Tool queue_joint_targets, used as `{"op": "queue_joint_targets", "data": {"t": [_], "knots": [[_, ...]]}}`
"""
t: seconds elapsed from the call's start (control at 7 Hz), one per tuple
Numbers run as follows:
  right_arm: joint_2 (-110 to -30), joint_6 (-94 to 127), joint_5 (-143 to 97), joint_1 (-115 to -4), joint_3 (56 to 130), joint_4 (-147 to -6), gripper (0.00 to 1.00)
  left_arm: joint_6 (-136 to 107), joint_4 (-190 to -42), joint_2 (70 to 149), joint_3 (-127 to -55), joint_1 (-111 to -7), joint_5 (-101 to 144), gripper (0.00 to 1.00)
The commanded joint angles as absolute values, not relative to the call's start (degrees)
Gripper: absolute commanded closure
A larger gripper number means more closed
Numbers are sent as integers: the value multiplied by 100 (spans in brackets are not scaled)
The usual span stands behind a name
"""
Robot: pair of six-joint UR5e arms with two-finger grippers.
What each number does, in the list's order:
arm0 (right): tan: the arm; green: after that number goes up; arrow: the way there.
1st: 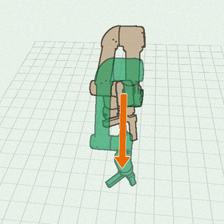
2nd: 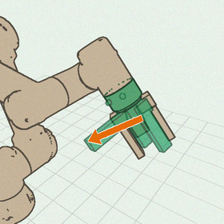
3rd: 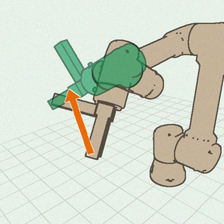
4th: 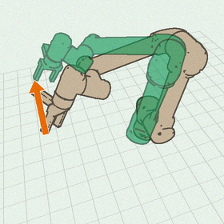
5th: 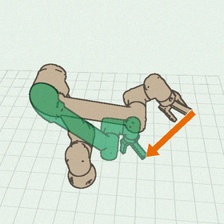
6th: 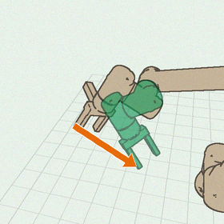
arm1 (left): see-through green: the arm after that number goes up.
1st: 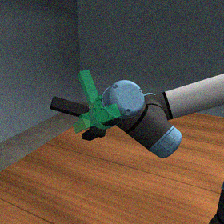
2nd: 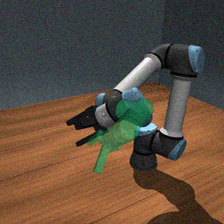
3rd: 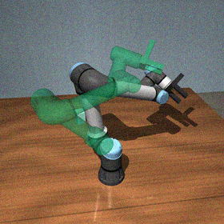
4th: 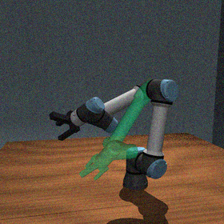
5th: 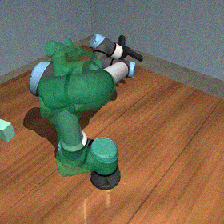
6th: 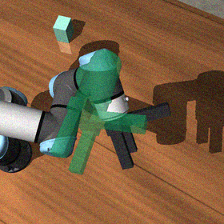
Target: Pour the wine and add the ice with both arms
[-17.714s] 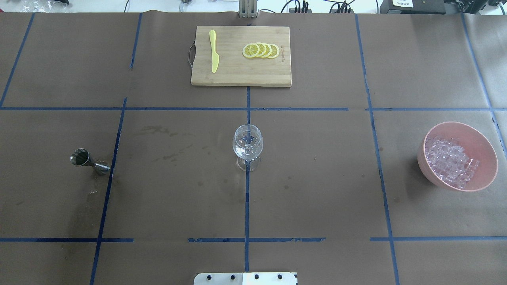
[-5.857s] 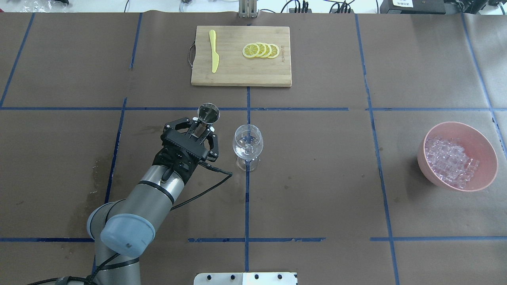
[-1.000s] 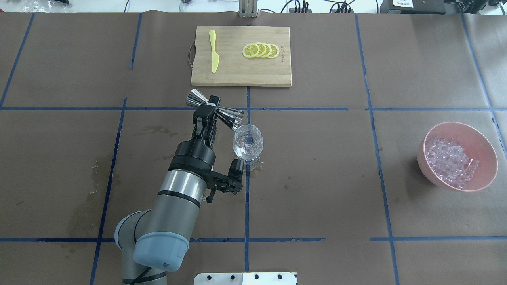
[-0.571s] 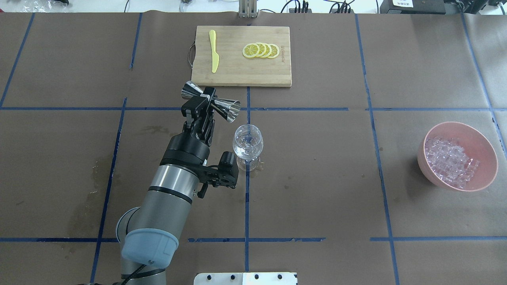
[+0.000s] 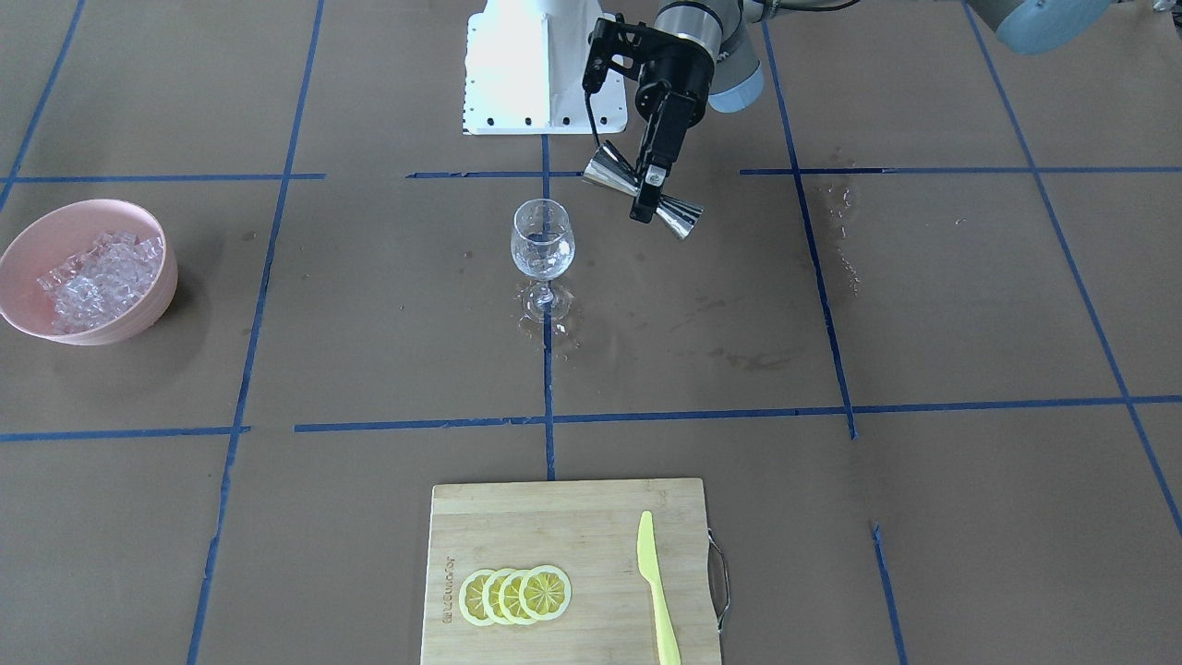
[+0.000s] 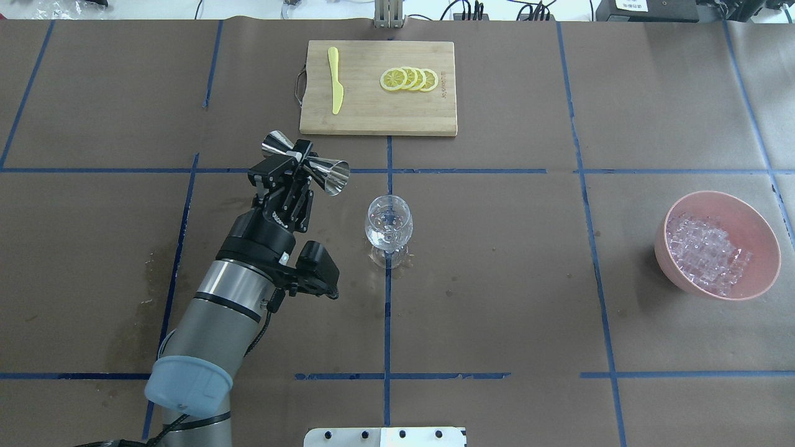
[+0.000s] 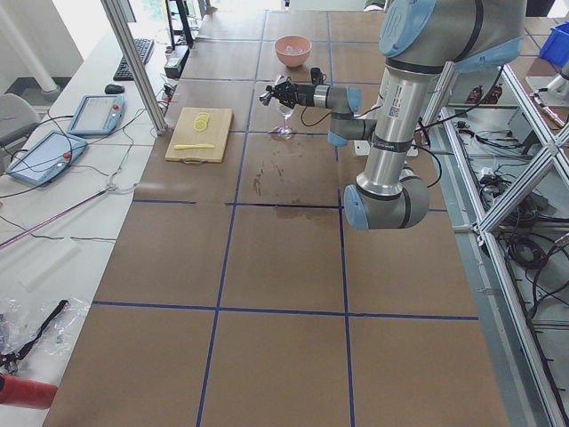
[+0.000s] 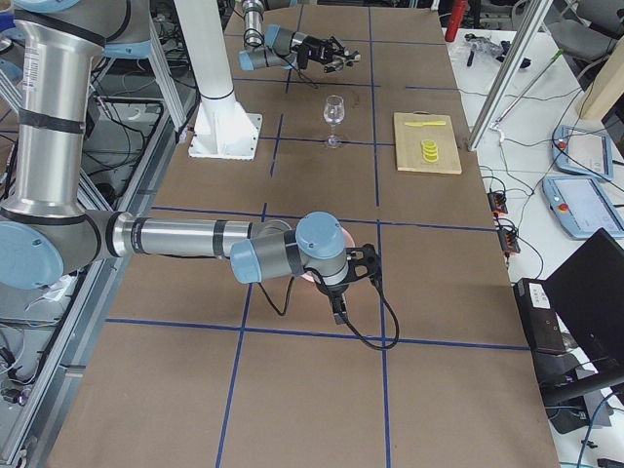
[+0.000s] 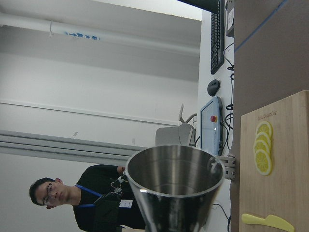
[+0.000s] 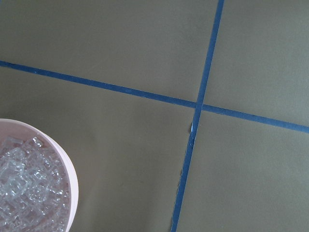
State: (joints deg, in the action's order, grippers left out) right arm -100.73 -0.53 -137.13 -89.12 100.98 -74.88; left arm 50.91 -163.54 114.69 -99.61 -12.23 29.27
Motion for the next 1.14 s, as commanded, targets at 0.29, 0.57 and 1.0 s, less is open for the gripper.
{"op": "queue_joint_targets", "data": {"t": [0.29,0.57,1.0], "knots": [[-10072,-53,-13711,-8912,10090,-7488,0,4366,-18603,9778,-9976,-1222,3347,100],[-10072,-62,-13711,-8912,10090,-7488,0,2303,-19159,9072,-9967,-1222,4042,100],[-10063,-70,-13711,-8912,10107,-7480,0,-1161,-19143,8771,-9958,-1178,4482,100]]}}
